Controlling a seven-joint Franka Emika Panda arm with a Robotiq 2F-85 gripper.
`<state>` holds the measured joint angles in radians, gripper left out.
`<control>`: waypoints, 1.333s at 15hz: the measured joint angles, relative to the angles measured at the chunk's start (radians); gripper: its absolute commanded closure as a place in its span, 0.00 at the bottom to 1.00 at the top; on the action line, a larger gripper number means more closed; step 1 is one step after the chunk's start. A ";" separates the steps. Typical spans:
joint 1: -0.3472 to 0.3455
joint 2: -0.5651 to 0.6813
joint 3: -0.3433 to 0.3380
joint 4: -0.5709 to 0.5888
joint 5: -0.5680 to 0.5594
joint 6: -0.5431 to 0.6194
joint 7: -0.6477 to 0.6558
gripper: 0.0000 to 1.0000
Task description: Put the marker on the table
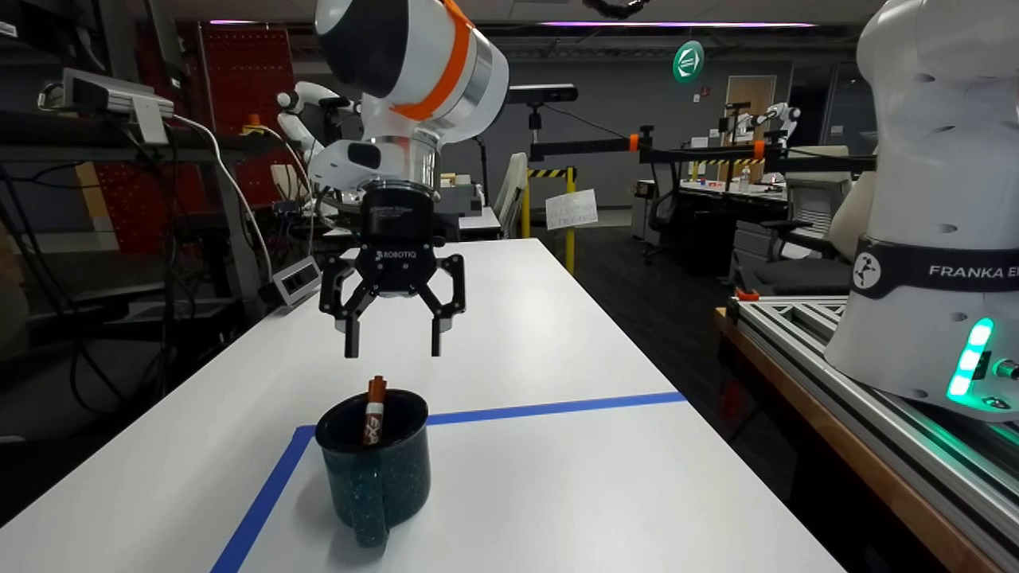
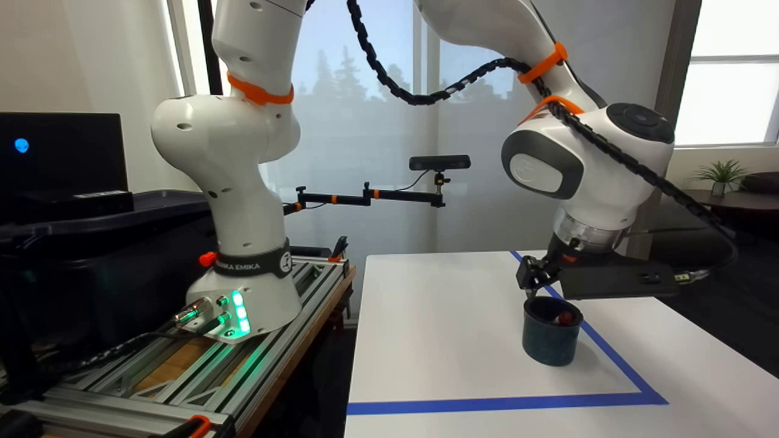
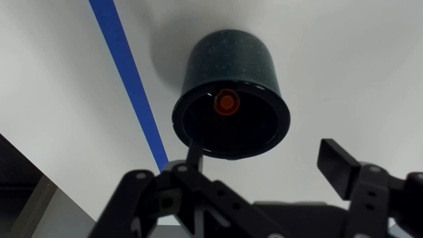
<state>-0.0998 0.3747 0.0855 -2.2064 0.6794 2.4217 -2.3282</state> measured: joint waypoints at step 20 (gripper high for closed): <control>-0.048 0.106 0.043 0.093 0.000 0.013 -0.060 0.84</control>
<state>-0.1481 0.4811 0.1285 -2.1133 0.6795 2.4345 -2.3880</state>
